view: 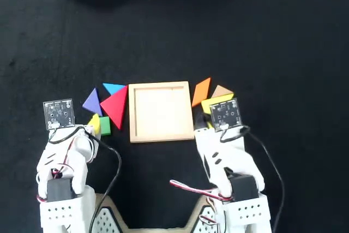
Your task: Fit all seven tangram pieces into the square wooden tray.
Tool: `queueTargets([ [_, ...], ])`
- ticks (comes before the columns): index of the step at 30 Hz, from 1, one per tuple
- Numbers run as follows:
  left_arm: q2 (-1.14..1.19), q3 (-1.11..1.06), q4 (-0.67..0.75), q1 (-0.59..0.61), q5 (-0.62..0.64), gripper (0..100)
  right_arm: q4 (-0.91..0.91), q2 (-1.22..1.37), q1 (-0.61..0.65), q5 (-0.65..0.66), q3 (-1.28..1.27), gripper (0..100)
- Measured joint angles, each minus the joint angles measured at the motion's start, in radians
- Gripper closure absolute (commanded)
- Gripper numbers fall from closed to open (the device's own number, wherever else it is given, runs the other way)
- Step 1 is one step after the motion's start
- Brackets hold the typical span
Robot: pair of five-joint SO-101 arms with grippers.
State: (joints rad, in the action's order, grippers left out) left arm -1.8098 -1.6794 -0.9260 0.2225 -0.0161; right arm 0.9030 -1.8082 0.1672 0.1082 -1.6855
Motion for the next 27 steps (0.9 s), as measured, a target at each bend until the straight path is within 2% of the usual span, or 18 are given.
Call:
queueTargets([
  [7,0.0,0.0,0.15,0.0,-0.114,79,0.026,0.0,-0.048,0.0,0.0,98.6],
  [11,0.011,0.127,0.069,-0.011,-0.023,79,0.002,0.0,-0.107,0.0,0.0,98.4],
  [13,0.051,0.19,0.038,-0.069,0.0,79,-0.002,0.0,-0.117,0.0,0.0,98.4],
  [17,0.178,0.253,0.048,-0.147,0.008,79,0.0,0.0,-0.12,0.0,-0.002,98.4],
  [27,0.732,0.526,0.054,-0.163,0.017,79,0.023,0.0,-0.117,0.0,-0.003,98.4],
])
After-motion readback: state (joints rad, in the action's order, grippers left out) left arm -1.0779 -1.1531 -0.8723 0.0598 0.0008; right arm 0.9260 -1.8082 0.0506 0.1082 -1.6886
